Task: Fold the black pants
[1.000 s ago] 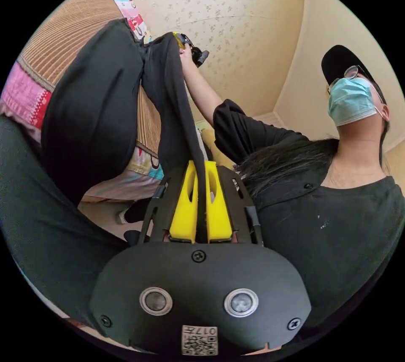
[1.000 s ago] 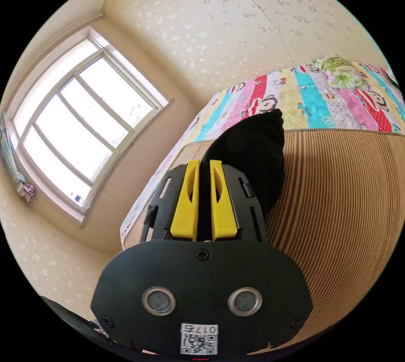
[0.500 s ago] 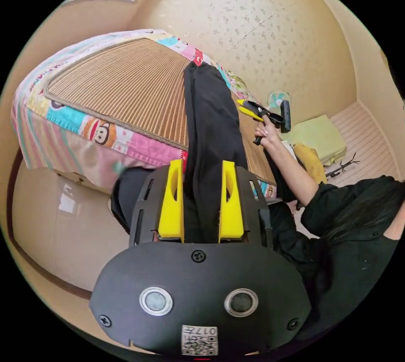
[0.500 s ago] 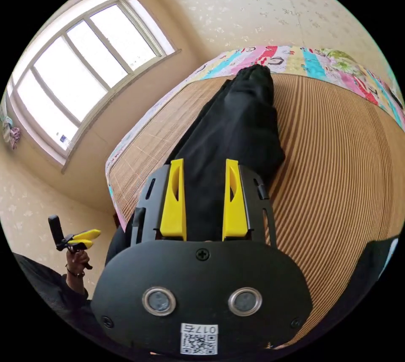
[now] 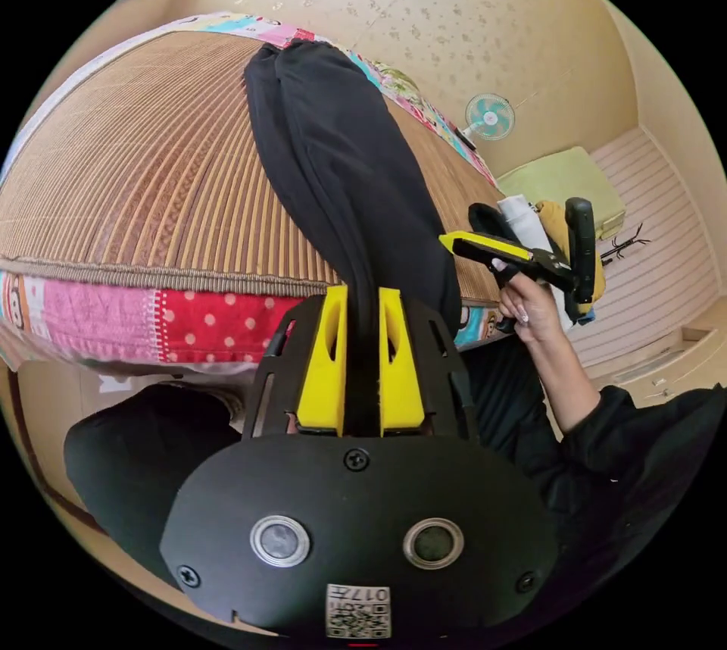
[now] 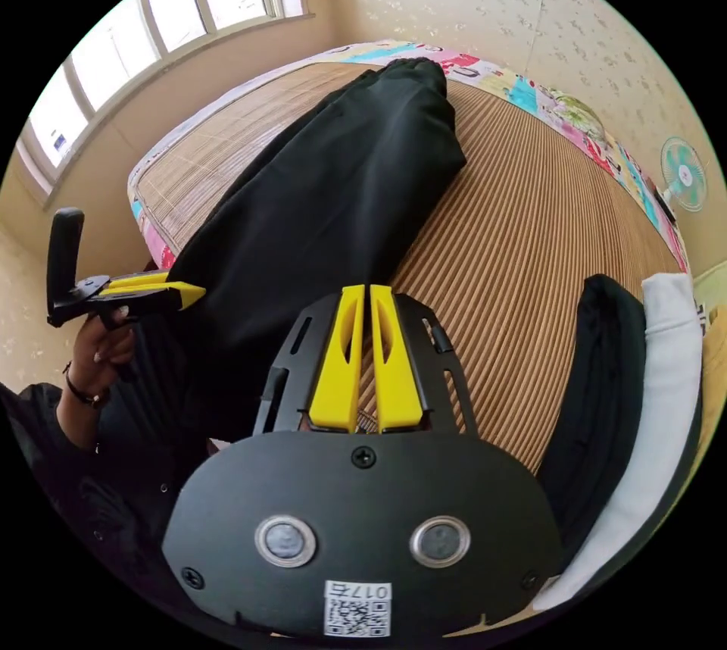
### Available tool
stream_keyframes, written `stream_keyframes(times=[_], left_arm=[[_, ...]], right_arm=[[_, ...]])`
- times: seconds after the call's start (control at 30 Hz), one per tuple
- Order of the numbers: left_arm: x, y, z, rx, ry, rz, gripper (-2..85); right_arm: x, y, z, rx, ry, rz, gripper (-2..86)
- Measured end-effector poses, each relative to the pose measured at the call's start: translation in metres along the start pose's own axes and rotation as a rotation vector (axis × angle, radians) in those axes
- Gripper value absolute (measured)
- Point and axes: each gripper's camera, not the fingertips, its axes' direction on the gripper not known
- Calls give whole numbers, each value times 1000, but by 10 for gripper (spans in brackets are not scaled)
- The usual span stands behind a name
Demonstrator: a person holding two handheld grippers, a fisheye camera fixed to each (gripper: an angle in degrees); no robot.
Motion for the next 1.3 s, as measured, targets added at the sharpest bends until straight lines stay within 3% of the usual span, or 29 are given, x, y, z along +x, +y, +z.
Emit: stream_keyframes(times=[0.2,0.4,0.6,0.67,0.8,0.87,1.0,1.07,1.13,1.2,1.3], left_arm=[[23,12,-35,242,-79,77,104],[32,-26,6,98,-125,99,124],[37,-19,11,108,-147,97,121],[34,-16,7,132,-143,82,97],[23,-13,-1,149,74,101,8],[19,-12,2,127,66,65,-2],[18,-5,-10,168,26,45,-7],[14,-4,-16,179,13,15,-4],[10,-3,-17,177,-21,-19,4],[6,-3,-19,162,2,-40,58],[9,2,-24,175,-41,-38,86]], right_arm=[[-8,-40,-57,271,-41,11,82],[-56,-222,5,188,-143,-97,121],[-59,-354,107,40,-91,6,125],[-52,-365,139,-28,1,50,105],[-46,-336,89,291,-90,114,45],[-51,-332,72,332,-95,62,39],[-41,-327,40,468,-338,66,37],[-46,-339,51,435,-286,36,39],[-46,-359,92,269,-241,10,46],[-31,-366,135,53,-388,13,66],[-11,-327,93,154,-526,-21,91]])
